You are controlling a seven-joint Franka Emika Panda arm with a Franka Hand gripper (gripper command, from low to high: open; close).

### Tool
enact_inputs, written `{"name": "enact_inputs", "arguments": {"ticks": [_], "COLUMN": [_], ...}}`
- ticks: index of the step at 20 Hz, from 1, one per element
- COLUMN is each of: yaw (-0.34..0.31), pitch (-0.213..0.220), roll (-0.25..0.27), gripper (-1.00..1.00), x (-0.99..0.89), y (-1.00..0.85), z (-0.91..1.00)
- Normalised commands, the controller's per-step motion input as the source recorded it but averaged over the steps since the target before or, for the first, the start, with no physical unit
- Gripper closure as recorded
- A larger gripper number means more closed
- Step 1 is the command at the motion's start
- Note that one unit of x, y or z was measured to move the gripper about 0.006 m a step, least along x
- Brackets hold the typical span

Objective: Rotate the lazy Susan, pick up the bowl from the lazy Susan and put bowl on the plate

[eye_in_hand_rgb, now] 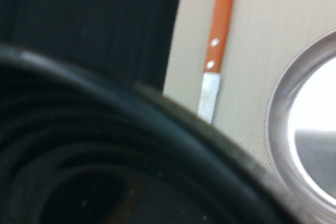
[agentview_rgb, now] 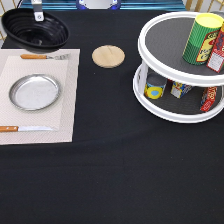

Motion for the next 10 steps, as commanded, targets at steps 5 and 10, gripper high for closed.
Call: {"name": "enact_inputs", "arguments": {"ticks": [5,10], "yaw": [-0.161,-0.021], "pitch": [0.020,0.082], "roll": [0.003,0.042], "gripper": [1.00,1.00], "x": [-0.02,-0.15], "y": [-0.56,-0.39], "z": [-0.71,-0.64]}}
